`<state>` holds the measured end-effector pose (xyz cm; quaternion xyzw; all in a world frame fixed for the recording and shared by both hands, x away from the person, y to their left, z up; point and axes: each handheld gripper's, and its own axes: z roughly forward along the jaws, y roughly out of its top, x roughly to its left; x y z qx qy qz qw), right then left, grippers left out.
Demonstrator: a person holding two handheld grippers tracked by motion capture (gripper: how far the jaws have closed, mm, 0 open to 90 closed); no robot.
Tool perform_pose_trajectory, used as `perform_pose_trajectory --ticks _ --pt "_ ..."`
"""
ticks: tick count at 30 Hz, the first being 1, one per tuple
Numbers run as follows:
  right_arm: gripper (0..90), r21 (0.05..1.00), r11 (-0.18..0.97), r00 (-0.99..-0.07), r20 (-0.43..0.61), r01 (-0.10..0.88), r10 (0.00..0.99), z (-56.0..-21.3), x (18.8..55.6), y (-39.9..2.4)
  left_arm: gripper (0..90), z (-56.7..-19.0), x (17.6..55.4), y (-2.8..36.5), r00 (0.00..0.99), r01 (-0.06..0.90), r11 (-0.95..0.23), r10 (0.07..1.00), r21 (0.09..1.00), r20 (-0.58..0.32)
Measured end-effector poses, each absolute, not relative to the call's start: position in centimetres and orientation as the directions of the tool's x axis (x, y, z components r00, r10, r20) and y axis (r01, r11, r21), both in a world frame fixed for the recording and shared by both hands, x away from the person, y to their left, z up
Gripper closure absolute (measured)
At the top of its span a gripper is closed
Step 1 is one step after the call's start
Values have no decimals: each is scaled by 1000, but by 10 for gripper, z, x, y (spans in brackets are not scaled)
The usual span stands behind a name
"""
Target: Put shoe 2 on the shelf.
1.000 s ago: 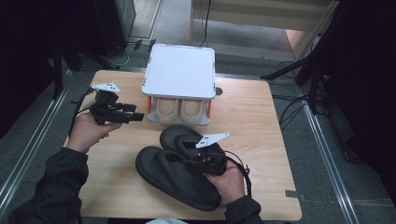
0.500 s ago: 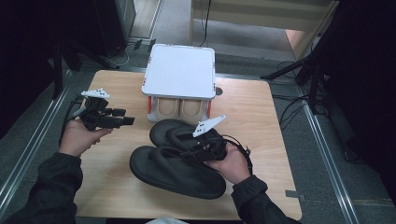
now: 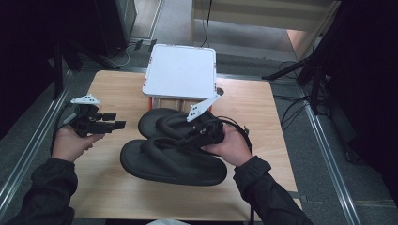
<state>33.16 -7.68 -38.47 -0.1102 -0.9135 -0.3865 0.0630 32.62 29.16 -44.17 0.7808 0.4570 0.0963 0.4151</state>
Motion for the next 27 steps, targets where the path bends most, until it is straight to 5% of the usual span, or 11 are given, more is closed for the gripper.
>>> perform_pose_trajectory --ticks 11,27 --pt "773 717 633 -954 180 293 238 -337 364 -70 401 -448 327 293 558 652 -239 794 719 -242" --pt "773 684 551 -820 125 479 558 -300 436 -43 405 -449 330 288 570 646 -248 786 721 -240"
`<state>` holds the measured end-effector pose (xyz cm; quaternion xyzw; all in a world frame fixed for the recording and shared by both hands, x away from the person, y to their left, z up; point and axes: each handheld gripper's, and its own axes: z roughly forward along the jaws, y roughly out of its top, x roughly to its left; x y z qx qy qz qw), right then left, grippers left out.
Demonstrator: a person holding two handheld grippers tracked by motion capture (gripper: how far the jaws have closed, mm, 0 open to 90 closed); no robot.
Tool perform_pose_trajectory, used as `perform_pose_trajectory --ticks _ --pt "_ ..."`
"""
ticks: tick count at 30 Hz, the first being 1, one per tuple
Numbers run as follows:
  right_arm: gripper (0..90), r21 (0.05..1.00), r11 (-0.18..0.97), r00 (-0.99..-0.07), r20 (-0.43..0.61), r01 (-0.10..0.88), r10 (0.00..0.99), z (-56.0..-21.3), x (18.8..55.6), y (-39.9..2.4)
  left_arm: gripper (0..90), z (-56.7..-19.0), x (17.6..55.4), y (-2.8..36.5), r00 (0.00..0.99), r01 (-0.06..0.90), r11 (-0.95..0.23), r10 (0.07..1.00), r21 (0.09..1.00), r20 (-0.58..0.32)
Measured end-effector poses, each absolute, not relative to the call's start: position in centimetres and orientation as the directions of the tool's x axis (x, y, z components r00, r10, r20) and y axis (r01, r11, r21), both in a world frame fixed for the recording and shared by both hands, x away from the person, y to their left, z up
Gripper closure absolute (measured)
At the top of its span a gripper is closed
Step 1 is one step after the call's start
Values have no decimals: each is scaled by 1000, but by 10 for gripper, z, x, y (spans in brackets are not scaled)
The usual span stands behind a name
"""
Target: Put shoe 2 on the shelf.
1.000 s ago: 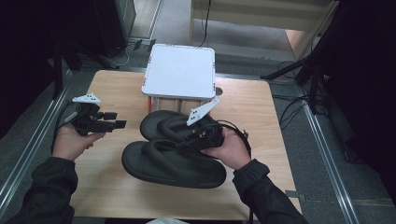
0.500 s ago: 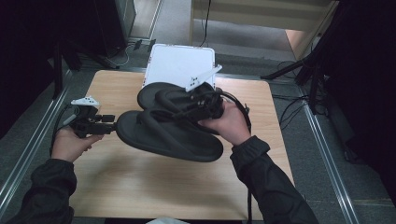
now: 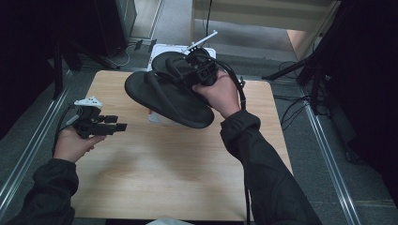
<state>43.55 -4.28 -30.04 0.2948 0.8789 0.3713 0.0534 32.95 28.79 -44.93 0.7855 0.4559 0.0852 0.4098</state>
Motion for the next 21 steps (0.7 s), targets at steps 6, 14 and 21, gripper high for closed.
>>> perform_pose_trajectory --ticks 6,14,21 --pt "772 686 455 -717 141 568 683 -310 466 -40 407 -450 332 286 579 641 -256 781 723 -237" --pt "772 691 276 -506 151 669 849 -321 498 -32 409 -451 336 281 594 640 -269 767 720 -241" --pt "772 682 102 -351 237 724 906 -331 511 -17 410 -452 339 273 613 633 -289 753 718 -237"
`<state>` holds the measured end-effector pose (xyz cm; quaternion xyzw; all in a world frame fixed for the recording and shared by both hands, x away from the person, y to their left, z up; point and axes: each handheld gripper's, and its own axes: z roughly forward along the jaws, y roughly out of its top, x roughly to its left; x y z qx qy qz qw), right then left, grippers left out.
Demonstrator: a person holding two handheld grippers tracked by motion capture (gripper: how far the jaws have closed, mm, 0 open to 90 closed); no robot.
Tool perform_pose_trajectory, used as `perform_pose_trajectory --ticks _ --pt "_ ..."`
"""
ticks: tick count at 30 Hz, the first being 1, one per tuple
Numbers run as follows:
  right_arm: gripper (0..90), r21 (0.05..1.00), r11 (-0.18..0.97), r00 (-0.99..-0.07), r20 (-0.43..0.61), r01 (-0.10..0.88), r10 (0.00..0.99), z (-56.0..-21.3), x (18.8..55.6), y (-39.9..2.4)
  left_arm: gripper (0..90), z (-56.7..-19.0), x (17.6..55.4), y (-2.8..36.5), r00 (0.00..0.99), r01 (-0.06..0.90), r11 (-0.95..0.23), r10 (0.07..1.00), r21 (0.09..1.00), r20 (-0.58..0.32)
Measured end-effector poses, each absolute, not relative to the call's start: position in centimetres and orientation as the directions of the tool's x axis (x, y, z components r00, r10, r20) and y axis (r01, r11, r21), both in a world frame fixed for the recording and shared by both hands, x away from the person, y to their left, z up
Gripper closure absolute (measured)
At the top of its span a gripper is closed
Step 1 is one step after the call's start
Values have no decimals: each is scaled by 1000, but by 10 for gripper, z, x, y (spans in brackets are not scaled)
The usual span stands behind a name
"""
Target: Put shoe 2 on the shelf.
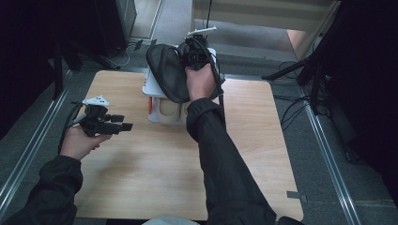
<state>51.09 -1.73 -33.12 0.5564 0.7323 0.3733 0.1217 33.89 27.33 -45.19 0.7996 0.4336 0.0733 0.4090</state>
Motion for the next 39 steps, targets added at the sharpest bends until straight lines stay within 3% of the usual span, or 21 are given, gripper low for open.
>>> perform_pose_trajectory --ticks 11,19,39 --pt "770 693 -75 -172 280 717 944 -341 522 2 410 -452 342 268 631 622 -302 739 722 -235" --pt "768 709 -121 -109 271 694 956 -344 525 6 412 -452 343 267 634 619 -301 736 726 -236" --pt "724 716 -149 -79 275 682 958 -344 525 8 413 -453 343 265 640 615 -310 733 725 -229"
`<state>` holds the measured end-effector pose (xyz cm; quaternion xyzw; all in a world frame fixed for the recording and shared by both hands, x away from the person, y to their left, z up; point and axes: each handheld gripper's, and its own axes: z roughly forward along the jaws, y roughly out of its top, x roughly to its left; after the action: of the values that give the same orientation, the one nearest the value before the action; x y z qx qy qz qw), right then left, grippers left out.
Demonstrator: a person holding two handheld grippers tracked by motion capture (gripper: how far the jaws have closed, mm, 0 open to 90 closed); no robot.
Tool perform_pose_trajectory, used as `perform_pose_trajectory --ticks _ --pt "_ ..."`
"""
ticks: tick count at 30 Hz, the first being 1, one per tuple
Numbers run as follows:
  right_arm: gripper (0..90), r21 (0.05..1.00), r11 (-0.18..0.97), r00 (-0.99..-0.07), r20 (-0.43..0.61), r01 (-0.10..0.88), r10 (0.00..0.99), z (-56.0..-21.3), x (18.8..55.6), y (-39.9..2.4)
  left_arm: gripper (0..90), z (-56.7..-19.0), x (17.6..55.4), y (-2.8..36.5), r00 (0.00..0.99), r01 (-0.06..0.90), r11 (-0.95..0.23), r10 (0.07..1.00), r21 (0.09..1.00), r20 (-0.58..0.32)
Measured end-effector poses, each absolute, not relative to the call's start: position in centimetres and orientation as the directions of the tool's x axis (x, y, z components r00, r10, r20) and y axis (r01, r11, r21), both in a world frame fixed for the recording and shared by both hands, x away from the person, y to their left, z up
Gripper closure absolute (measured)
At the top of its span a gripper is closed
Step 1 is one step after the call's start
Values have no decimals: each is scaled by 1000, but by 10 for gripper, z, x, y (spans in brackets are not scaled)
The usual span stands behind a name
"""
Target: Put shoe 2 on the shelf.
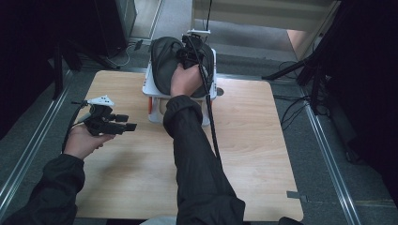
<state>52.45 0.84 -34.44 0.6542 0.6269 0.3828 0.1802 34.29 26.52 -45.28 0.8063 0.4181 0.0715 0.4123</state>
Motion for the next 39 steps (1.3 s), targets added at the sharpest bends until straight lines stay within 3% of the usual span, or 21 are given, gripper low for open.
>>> perform_pose_trajectory --ticks 7,10,19,27,39 --pt "687 718 -151 -86 282 679 956 -343 524 8 413 -453 343 265 641 615 -311 733 725 -228" --pt "615 718 -160 -100 306 677 947 -343 524 8 414 -453 343 265 639 617 -311 734 723 -230" --pt "549 730 -148 -134 313 668 940 -339 518 4 413 -453 343 265 638 618 -309 735 723 -231" --pt "549 739 -128 -187 328 662 926 -336 506 -4 413 -453 343 267 633 623 -313 740 717 -227" --pt "631 748 -50 -284 312 662 907 -341 484 -21 413 -456 345 264 632 631 -326 742 704 -223"
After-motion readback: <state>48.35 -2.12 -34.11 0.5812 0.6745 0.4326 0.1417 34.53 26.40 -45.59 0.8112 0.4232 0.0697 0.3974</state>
